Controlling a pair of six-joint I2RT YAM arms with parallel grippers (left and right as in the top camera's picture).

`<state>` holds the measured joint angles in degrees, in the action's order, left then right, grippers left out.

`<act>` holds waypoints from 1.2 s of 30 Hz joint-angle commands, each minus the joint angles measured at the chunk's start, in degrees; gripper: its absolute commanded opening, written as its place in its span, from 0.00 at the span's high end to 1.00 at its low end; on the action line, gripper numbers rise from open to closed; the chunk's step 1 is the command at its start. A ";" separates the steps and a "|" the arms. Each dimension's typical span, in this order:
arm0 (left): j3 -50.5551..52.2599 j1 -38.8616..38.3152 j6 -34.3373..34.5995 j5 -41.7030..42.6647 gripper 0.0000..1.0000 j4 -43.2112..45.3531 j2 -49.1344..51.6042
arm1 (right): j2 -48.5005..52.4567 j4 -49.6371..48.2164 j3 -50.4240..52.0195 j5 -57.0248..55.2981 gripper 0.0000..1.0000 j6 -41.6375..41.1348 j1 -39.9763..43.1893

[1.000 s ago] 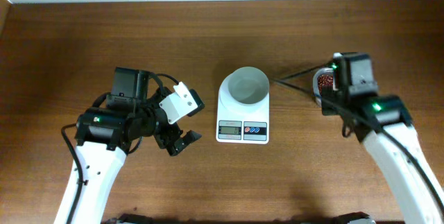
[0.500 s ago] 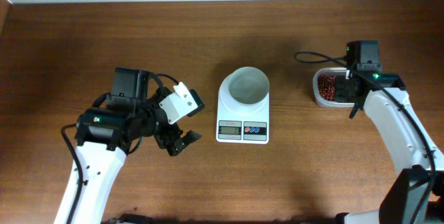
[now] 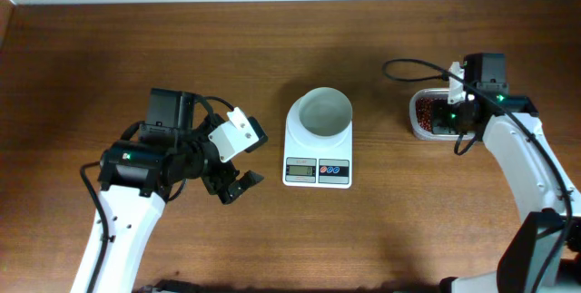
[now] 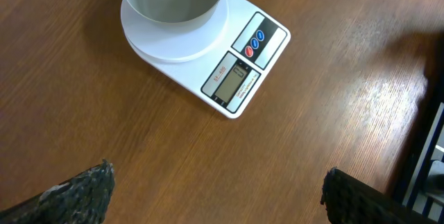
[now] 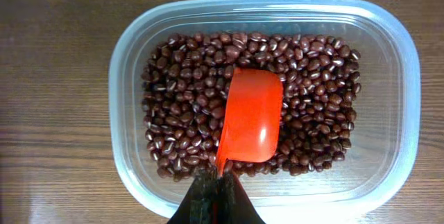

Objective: Scoop and weigh 50g on scale
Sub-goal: 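Lower the orange scoop into the bean tub and scoop beans with right gripper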

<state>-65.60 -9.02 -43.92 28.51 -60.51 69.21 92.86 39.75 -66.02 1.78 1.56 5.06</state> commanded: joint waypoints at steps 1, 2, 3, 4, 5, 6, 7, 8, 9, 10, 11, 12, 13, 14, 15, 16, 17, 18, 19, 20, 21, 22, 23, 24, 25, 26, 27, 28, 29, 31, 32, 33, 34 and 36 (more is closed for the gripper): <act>-1.09 0.28 -0.35 0.15 0.01 -0.02 -0.66 | 0.55 -0.15 -0.96 9.92 0.96 -0.07 3.45; -1.09 0.28 -0.35 0.17 0.01 -0.02 -0.66 | 0.76 -0.13 -0.96 11.61 0.96 -0.07 4.63; -1.09 0.28 -0.35 0.17 0.01 -0.02 -0.66 | 1.44 -0.11 -0.96 13.49 0.96 -0.09 6.25; -1.09 0.28 -0.35 0.15 0.01 -0.02 -0.66 | 2.21 -0.04 -0.94 14.64 0.96 -0.09 7.13; -1.09 0.28 -0.35 0.17 0.01 -0.02 -0.66 | 3.39 0.04 -0.94 15.93 0.96 -0.07 8.04; -1.09 0.28 -0.35 0.17 0.01 -0.02 -0.66 | 5.14 0.02 -0.96 18.32 0.96 -0.07 9.33; -1.09 0.28 -0.35 0.15 0.01 -0.02 -0.66 | 5.86 -0.02 -0.96 19.80 0.96 -0.07 10.14; -1.09 0.28 -0.35 0.17 0.01 -0.02 -0.66 | 5.95 -0.11 -0.96 20.68 0.96 -0.09 10.84; -1.09 0.28 -0.35 0.17 0.01 -0.02 -0.66 | 5.86 -0.15 -0.96 20.76 0.96 -0.09 11.61; -1.09 0.28 -0.35 0.15 0.01 -0.02 -0.66 | 5.86 -0.07 -0.96 20.76 0.96 -0.50 12.74; -1.09 0.28 -0.35 0.17 0.01 -0.02 -0.66 | 5.88 0.35 -0.96 20.74 0.96 -0.50 13.75; -1.09 0.28 -0.35 0.17 0.01 -0.02 -0.66 | 5.88 0.87 -0.96 20.81 0.96 -0.50 15.02; -1.09 0.28 -0.35 0.15 0.01 -0.02 -0.66 | 5.88 1.25 -0.96 21.09 0.96 -0.48 16.22; -1.09 0.28 -0.35 0.15 0.01 -0.02 -0.66 | 5.88 1.33 -0.96 22.12 0.96 -0.46 17.09; -1.09 0.28 -0.35 0.17 0.01 -0.02 -0.66 | 5.88 1.33 -0.96 23.43 0.96 -0.46 17.99; -1.09 0.28 -0.35 0.15 0.01 -0.02 -0.66 | 5.88 1.36 -0.96 25.05 0.96 -0.46 18.84; -1.09 0.28 -0.35 0.15 0.01 -0.02 -0.66 | 5.88 1.38 -0.96 27.10 0.96 -0.46 19.71; -1.09 0.28 -0.35 0.17 0.01 -0.02 -0.66 | 5.88 1.38 -0.96 28.52 0.96 -0.48 20.17; -1.09 0.28 -0.35 0.17 0.01 -0.02 -0.66 | 5.88 1.36 -0.96 30.23 0.96 -0.50 20.52; -1.09 0.28 -0.35 0.17 0.01 -0.02 -0.66 | 5.88 1.36 -0.96 31.52 0.96 -0.52 20.90; -1.09 0.28 -0.35 0.15 0.01 -0.02 -0.66 | 5.88 1.36 -0.96 32.76 0.96 -0.52 21.44; -1.09 0.28 -0.35 0.17 0.01 -0.02 -0.66 | 5.88 1.33 -0.96 34.05 0.96 -0.79 22.16; -1.09 0.28 -0.35 0.15 0.01 -0.02 -0.66 | 5.88 1.33 -0.96 35.41 0.96 -0.94 22.86; -1.09 0.28 -0.35 0.17 0.01 -0.02 -0.66 | 5.88 1.33 -0.96 36.57 0.96 -0.92 23.52; -1.09 0.28 -0.35 0.17 0.01 -0.02 -0.66 | 5.88 1.36 -0.96 37.92 0.96 -0.92 24.30; -1.09 0.28 -0.35 0.17 0.01 -0.02 -0.66 | 5.88 1.38 -0.96 39.15 0.96 -0.92 25.00; -1.09 0.28 -0.35 0.17 0.01 -0.02 -0.66 | 5.88 1.36 -0.96 40.22 0.96 -0.94 25.49; -1.09 0.28 -0.35 0.17 0.01 -0.02 -0.66 | 5.88 1.38 -0.96 40.70 0.96 -0.92 25.83; -1.09 0.28 -0.35 0.17 0.01 -0.02 -0.66 | 5.88 1.38 -0.96 41.42 0.96 -0.92 26.38; -1.09 0.28 -0.35 0.15 0.01 -0.04 -0.66 | 5.88 1.40 -0.96 43.17 0.96 -0.92 26.88; -1.09 0.28 -0.35 0.17 0.01 -0.04 -0.66 | 5.88 1.42 -0.96 44.09 0.96 -0.92 26.95; -1.09 0.28 -0.35 0.17 0.01 -0.04 -0.66 | 5.88 1.53 -0.96 44.59 0.96 -0.92 26.95; -1.09 0.28 -0.35 0.15 0.01 -0.04 -0.66 | 5.88 1.84 -0.96 44.59 0.96 -0.92 26.95; -1.09 0.28 -0.35 0.15 0.01 -0.02 -0.66 | 5.88 2.23 -0.96 44.59 0.96 -0.92 26.95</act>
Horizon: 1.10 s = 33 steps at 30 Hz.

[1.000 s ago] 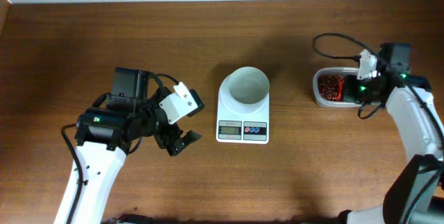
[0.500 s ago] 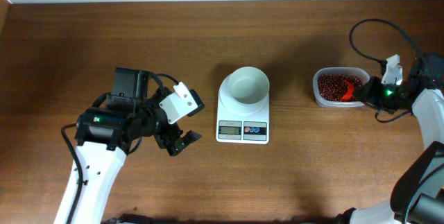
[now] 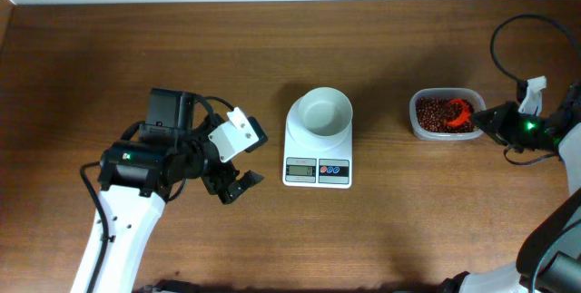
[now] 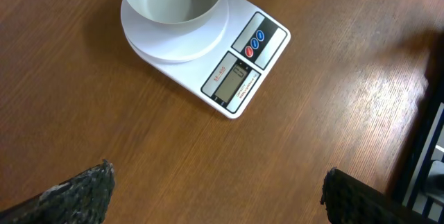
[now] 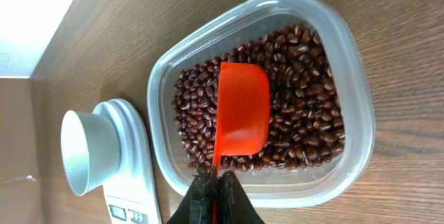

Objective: Scoop and weigh 50g on scale
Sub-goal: 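Lower the orange scoop into the bean tub and scoop beans with right gripper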

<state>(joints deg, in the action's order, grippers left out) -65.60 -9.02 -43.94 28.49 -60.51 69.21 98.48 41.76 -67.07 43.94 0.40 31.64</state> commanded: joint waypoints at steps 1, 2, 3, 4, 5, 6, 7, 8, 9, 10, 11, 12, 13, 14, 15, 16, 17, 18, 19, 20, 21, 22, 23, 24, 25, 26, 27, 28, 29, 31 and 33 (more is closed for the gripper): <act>-1.09 0.28 -0.33 0.20 0.01 -0.04 -0.66 | 0.26 0.31 0.09 2.40 0.96 0.24 0.37; -1.09 0.28 -0.33 0.17 0.01 -0.04 -0.66 | 0.26 0.48 0.09 2.40 0.96 0.24 0.37; -1.09 0.28 -0.33 0.17 0.01 -0.04 -0.66 | 0.26 0.50 0.09 2.43 0.96 0.24 0.37; -1.09 0.28 -0.33 0.17 0.01 -0.04 -0.66 | 0.26 0.50 0.09 2.43 0.96 0.24 0.37; -1.09 0.28 -0.33 0.20 0.01 -0.04 -0.66 | 0.26 0.55 0.09 2.45 0.96 0.24 0.37; -1.09 0.28 -0.33 0.20 0.01 -0.04 -0.66 | 0.26 0.63 0.09 2.67 0.96 0.22 0.37; -1.09 0.28 -0.33 0.20 0.01 -0.04 -0.66 | 0.26 0.81 0.09 3.23 0.96 0.24 0.37; -1.09 0.28 -0.33 0.17 0.01 -0.04 -0.66 | 0.26 0.92 0.09 3.93 0.96 0.24 0.37; -1.09 0.28 -0.33 0.17 0.01 -0.04 -0.66 | 0.26 0.96 0.09 4.11 0.96 0.22 0.37; -1.09 0.28 -0.33 0.17 0.01 -0.02 -0.66 | 0.26 1.09 0.09 4.13 0.96 0.22 0.37; -1.09 0.28 -0.33 0.20 0.01 -0.04 -0.66 | 0.26 1.09 0.09 4.13 0.96 0.22 0.39; -1.09 0.28 -0.33 0.20 0.01 -0.04 -0.66 | 0.26 1.11 0.09 4.37 0.96 0.20 0.63; -1.09 0.28 -0.33 0.20 0.01 -0.04 -0.66 | 0.26 1.11 0.09 5.38 0.96 0.20 1.14; -1.09 0.28 -0.33 0.20 0.01 -0.02 -0.66 | 0.26 1.20 0.09 7.54 0.96 0.20 2.34; -1.09 0.28 -0.33 0.20 0.01 -0.04 -0.66 | 0.26 1.31 0.09 8.83 0.96 0.20 3.19; -1.09 0.28 -0.33 0.20 0.01 -0.04 -0.66 | 0.26 1.66 0.09 10.16 0.96 0.22 4.57; -1.09 0.28 -0.33 0.20 0.01 -0.04 -0.66 | 0.26 2.54 0.09 10.56 0.96 0.24 6.12; -1.09 0.28 -0.33 0.17 0.01 -0.04 -0.66 | 0.26 3.23 0.09 10.54 0.96 0.26 7.13; -1.09 0.28 -0.33 0.20 0.01 -0.04 -0.66 | 0.26 3.74 0.09 10.58 0.96 0.26 8.11; -1.09 0.28 -0.33 0.20 0.01 -0.02 -0.66 | 0.26 3.85 0.09 10.78 0.96 0.26 8.52; -1.09 0.28 -0.33 0.20 0.01 -0.04 -0.66 | 0.26 3.87 0.09 11.80 0.96 0.26 8.94; -1.09 0.28 -0.33 0.20 0.01 -0.04 -0.66 | 0.26 3.85 0.09 13.03 0.96 0.26 9.01; -1.09 0.28 -0.33 0.20 0.01 -0.04 -0.66 | 0.26 3.85 0.09 14.25 0.96 0.26 9.01; -1.09 0.28 -0.33 0.20 0.01 -0.04 -0.66 | 0.26 3.87 0.09 15.41 0.96 0.26 9.01; -1.09 0.28 -0.33 0.17 0.01 -0.04 -0.66 | 0.26 3.91 0.09 16.28 0.96 0.24 9.01; -1.09 0.28 -0.33 0.20 0.01 -0.04 -0.66 | 0.26 3.93 0.09 17.35 0.96 0.24 8.98; -1.09 0.28 -0.33 0.20 0.01 -0.04 -0.66 | 0.26 4.00 0.09 18.25 0.96 0.24 8.98; -1.09 0.28 -0.33 0.20 0.01 -0.04 -0.66 | 0.26 4.11 0.09 20.00 0.96 0.26 8.98; -1.09 0.28 -0.33 0.20 0.01 -0.04 -0.66 | 0.26 4.11 0.09 21.33 0.96 0.26 8.94; -1.09 0.28 -0.33 0.20 0.01 -0.04 -0.66 | 0.26 4.13 0.09 22.82 0.96 0.26 8.94; -1.09 0.28 -0.33 0.20 0.01 -0.04 -0.66 | 0.26 4.31 0.09 23.89 0.96 0.24 8.94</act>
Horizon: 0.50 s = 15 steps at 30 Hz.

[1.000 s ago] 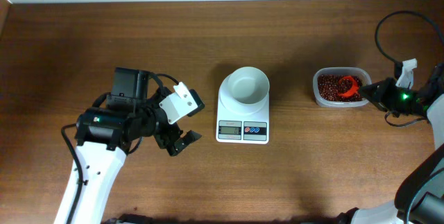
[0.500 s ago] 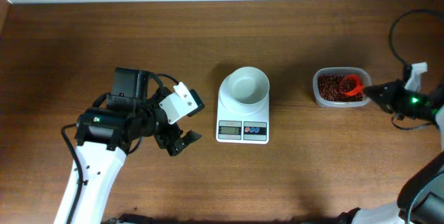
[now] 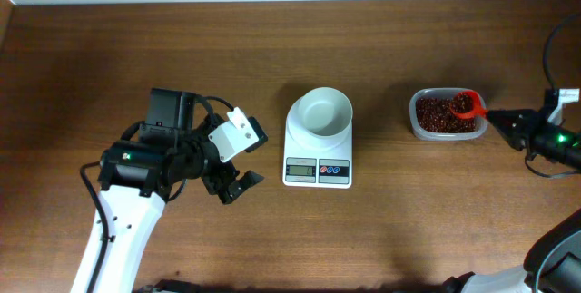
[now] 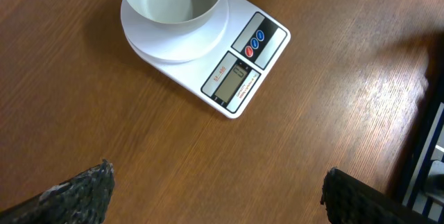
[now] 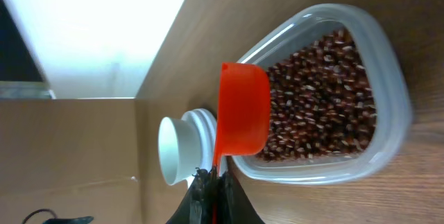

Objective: Scoop and weigh 50g on scale
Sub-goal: 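Lower the orange scoop into the bean tub and scoop beans with right gripper, then carry the filled scoop left over the scale bowl with right gripper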

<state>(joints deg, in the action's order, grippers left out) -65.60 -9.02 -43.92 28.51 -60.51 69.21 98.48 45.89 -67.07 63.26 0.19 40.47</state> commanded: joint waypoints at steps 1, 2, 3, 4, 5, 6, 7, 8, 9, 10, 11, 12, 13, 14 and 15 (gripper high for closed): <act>-1.09 0.28 -0.35 0.17 0.01 -0.04 -0.66 | 0.26 0.39 0.09 4.92 0.96 0.48 0.11; -1.09 0.28 -0.35 0.15 0.01 -0.04 -0.66 | 0.26 0.72 0.09 5.55 0.96 0.46 0.04; -1.09 0.28 -0.35 0.15 0.01 -0.04 -0.66 | 0.26 0.92 0.09 5.62 0.96 0.46 0.02; -1.09 0.28 -0.35 0.15 0.01 -0.04 -0.66 | 0.26 1.31 0.09 5.62 0.96 0.48 0.00; -1.09 0.28 -0.35 0.15 0.01 -0.04 -0.66 | 0.26 1.53 0.09 5.68 0.96 0.48 0.00; -1.09 0.28 -0.35 0.17 0.01 -0.04 -0.66 | 0.26 1.95 0.09 5.81 0.96 0.48 0.00; -1.09 0.28 -0.35 0.17 0.01 -0.04 -0.66 | 0.26 2.16 0.09 6.45 0.96 0.50 -0.02; -1.09 0.28 -0.35 0.17 0.01 -0.04 -0.66 | 0.26 2.14 0.09 7.80 0.96 0.48 -0.07; -1.09 0.28 -0.35 0.17 0.01 -0.04 -0.66 | 0.26 2.14 0.09 8.70 0.96 0.48 -0.39; -1.09 0.28 -0.35 0.17 0.01 -0.04 -0.66 | 0.26 2.14 0.09 8.76 0.96 0.48 -0.90; -1.09 0.28 -0.35 0.15 0.01 -0.04 -0.66 | 0.26 2.14 0.09 8.76 0.96 0.48 -1.86; -1.09 0.28 -0.35 0.17 0.01 -0.04 -0.66 | 0.26 2.16 0.09 8.76 0.96 0.46 -3.13; -1.09 0.28 -0.35 0.17 0.01 -0.04 -0.66 | 0.26 2.16 0.09 8.79 0.96 0.46 -4.46; -1.09 0.28 -0.35 0.17 0.01 -0.04 -0.66 | 0.26 2.16 0.09 8.79 0.96 0.46 -5.66; -1.09 0.28 -0.35 0.17 0.01 -0.04 -0.66 | 0.26 2.16 0.09 8.79 0.96 0.44 -7.67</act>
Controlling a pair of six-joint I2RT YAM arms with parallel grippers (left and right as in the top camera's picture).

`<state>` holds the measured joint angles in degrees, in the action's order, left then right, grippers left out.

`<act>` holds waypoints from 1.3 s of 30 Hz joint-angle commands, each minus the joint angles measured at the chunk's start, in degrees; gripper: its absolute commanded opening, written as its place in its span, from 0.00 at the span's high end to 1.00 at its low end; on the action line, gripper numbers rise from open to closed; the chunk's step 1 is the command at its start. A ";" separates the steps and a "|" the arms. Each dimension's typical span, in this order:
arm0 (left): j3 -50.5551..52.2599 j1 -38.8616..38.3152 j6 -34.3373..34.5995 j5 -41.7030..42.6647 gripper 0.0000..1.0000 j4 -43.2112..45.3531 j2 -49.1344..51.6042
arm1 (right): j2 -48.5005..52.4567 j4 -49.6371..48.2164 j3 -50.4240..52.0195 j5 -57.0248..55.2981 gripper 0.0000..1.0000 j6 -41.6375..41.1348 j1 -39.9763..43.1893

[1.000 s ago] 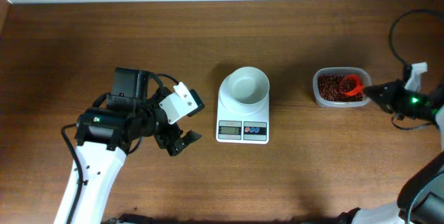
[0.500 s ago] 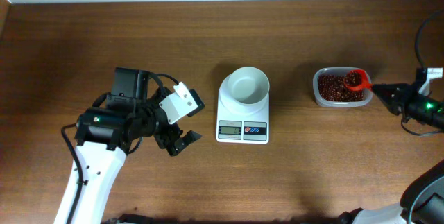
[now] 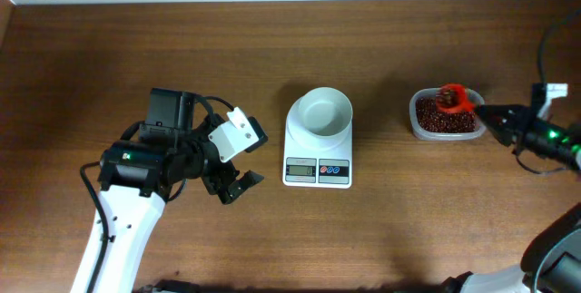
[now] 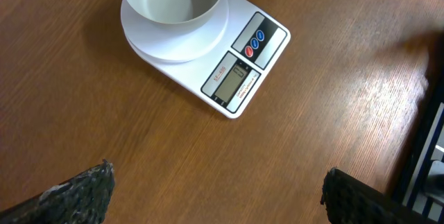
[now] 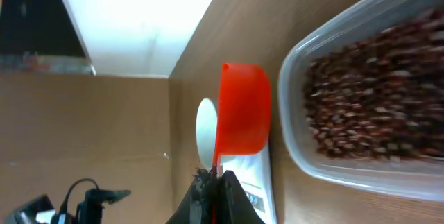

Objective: Scoop and weigh 50g on scale
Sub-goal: 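Carry the filled scoop left over the scale bowl with right gripper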

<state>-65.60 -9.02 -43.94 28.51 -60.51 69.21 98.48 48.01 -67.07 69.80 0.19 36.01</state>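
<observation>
A white scale (image 3: 318,157) with a white bowl (image 3: 325,112) on its platter stands at the table's middle; the bowl looks empty in the left wrist view. To its right sits a clear tub of dark red beans (image 3: 445,117). My right gripper (image 5: 215,177) is shut on the handle of an orange scoop (image 5: 243,116). The scoop (image 3: 453,99) hangs over the tub with beans in it. My left gripper (image 4: 215,193) is open over bare table in front of and left of the scale (image 4: 229,57).
The brown table runs to a pale wall at the back. Cables trail from the right arm (image 3: 545,134) near the right edge. The left arm (image 3: 159,161) stands left of the scale.
The scoop has risen out of the beans and now hangs above the tub with beans in it. My right gripper has tilted flatter. The left arm has not moved.
My right gripper held the scoop pressed into the beans from straight above. Then the arm had swung out to the right with the scoop still in the beans. Later the scoop stood tilted at the tub's far side, and now it is lifted, loaded.
</observation>
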 commanded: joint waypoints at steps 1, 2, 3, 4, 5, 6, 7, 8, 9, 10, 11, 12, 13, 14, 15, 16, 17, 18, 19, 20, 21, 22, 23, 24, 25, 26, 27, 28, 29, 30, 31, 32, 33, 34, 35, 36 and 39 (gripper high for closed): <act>-1.09 0.28 -0.33 0.15 0.01 -0.04 -0.66 | 0.26 0.02 0.09 2.25 0.96 0.46 -4.85; -1.09 0.28 -0.33 0.15 0.01 -0.04 -0.66 | 0.26 0.02 0.09 2.25 0.96 0.44 -5.99; -1.09 0.28 -0.33 0.17 0.01 -0.04 -0.66 | 0.26 0.02 0.09 2.23 0.96 0.44 -7.28; -1.09 0.28 -0.33 0.17 0.01 -0.04 -0.66 | 0.26 0.02 0.09 2.23 0.96 0.44 -9.27; -1.09 0.28 -0.33 0.17 0.01 -0.04 -0.66 | 0.26 0.00 0.09 2.25 0.96 0.44 -10.62; -1.09 0.28 -0.33 0.17 0.01 -0.04 -0.66 | 0.26 0.00 0.09 2.25 0.96 0.44 -12.68; -1.09 0.28 -0.33 0.17 0.01 -0.04 -0.66 | 0.26 0.00 0.09 2.25 0.96 0.44 -14.16; -1.09 0.28 -0.33 0.17 0.01 -0.04 -0.66 | 0.26 0.00 0.09 2.25 0.96 0.42 -15.76; -1.09 0.28 -0.33 0.17 0.01 -0.04 -0.66 | 0.26 0.00 0.09 2.25 0.96 0.42 -17.31; -1.09 0.28 -0.33 0.17 0.01 -0.04 -0.66 | 0.26 -0.02 0.09 2.25 0.96 0.39 -18.88; -1.09 0.28 -0.33 0.15 0.01 -0.04 -0.66 | 0.26 -0.02 0.09 2.25 0.96 0.37 -20.11; -1.09 0.28 -0.33 0.17 0.01 -0.04 -0.66 | 0.26 -0.26 0.09 2.21 0.96 -0.09 -21.53; -1.09 0.28 -0.33 0.17 0.01 -0.04 -0.66 | 0.26 -0.90 0.09 2.23 0.96 -1.05 -22.73; -1.09 0.28 -0.33 0.17 0.01 -0.04 -0.66 | 0.26 -1.88 0.09 2.23 0.96 -2.25 -23.93; -1.09 0.28 -0.33 0.17 0.01 -0.04 -0.66 | 0.26 -2.99 0.09 2.21 0.96 -3.30 -25.27; -1.09 0.28 -0.33 0.15 0.01 -0.04 -0.66 | 0.26 -3.80 0.09 2.23 0.96 -3.72 -26.36; -1.09 0.28 -0.33 0.17 0.01 -0.04 -0.66 | 0.26 -4.46 0.09 2.19 0.96 -3.91 -27.32; -1.09 0.28 -0.33 0.17 0.01 -0.04 -0.66 | 0.26 -5.03 0.09 2.16 0.96 -4.11 -28.26; -1.09 0.28 -0.33 0.17 0.01 -0.04 -0.66 | 0.26 -5.49 0.09 1.99 0.96 -4.11 -29.09; -1.09 0.28 -0.33 0.17 0.01 -0.04 -0.66 | 0.26 -6.05 0.09 1.40 0.96 -4.11 -30.27; -1.09 0.28 -0.33 0.17 0.01 -0.04 -0.66 | 0.26 -6.32 0.09 1.31 0.96 -4.09 -30.80; -1.09 0.28 -0.33 0.17 0.01 -0.04 -0.66 | 0.26 -7.02 0.09 1.31 0.96 -4.09 -31.54; -1.09 0.28 -0.33 0.17 0.01 -0.04 -0.66 | 0.26 -8.09 0.09 1.31 0.96 -4.11 -32.15; -1.09 0.28 -0.33 0.15 0.01 -0.04 -0.66 | 0.26 -9.01 0.09 1.27 0.96 -4.09 -32.63; -1.09 0.28 -0.33 0.17 0.01 -0.04 -0.66 | 0.26 -9.55 0.09 0.90 0.96 -4.11 -32.83; -1.09 0.28 -0.33 0.15 0.01 -0.04 -0.66 | 0.26 -10.19 0.09 -0.42 0.96 -4.09 -33.16; -1.09 0.28 -0.33 0.17 0.01 -0.04 -0.66 | 0.26 -10.51 0.09 -1.55 0.96 -4.09 -33.42; -1.09 0.28 -0.33 0.17 0.01 -0.04 -0.66 | 0.26 -10.91 0.09 -2.12 0.96 -4.07 -33.55; -1.09 0.28 -0.33 0.17 0.01 -0.04 -0.66 | 0.26 -11.58 0.09 -2.97 0.96 -4.04 -33.75; -1.09 0.28 -0.33 0.15 0.01 -0.04 -0.66 | 0.26 -12.72 0.09 -3.56 0.96 -4.04 -33.81; -1.09 0.28 -0.33 0.17 0.01 -0.04 -0.66 | 0.26 -13.90 0.09 -4.50 0.96 -4.04 -33.81; -1.09 0.28 -0.33 0.17 0.01 -0.04 -0.66 | 0.26 -15.80 0.09 -4.96 0.96 -3.39 -33.81; -1.09 0.28 -0.33 0.17 0.01 -0.04 -0.66 | 0.26 -16.79 0.09 -4.96 0.96 -3.39 -33.81; -1.09 0.28 -0.33 0.17 0.01 -0.04 -0.66 | 0.26 -17.90 0.09 -4.96 0.96 -3.04 -33.81; -1.09 0.28 -0.33 0.17 0.01 -0.04 -0.66 | 0.26 -18.53 0.09 -4.96 0.96 -0.59 -33.81; -1.09 0.28 -0.33 0.15 0.01 -0.04 -0.66 | 0.26 -18.49 0.09 -4.96 0.96 1.44 -33.81; -1.09 0.28 -0.33 0.17 0.01 -0.04 -0.66 | 0.26 -18.49 0.09 -4.98 0.96 5.79 -33.81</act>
<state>-65.60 -9.02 -43.92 28.51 -60.53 69.21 98.48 29.80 -67.07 64.62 0.40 2.72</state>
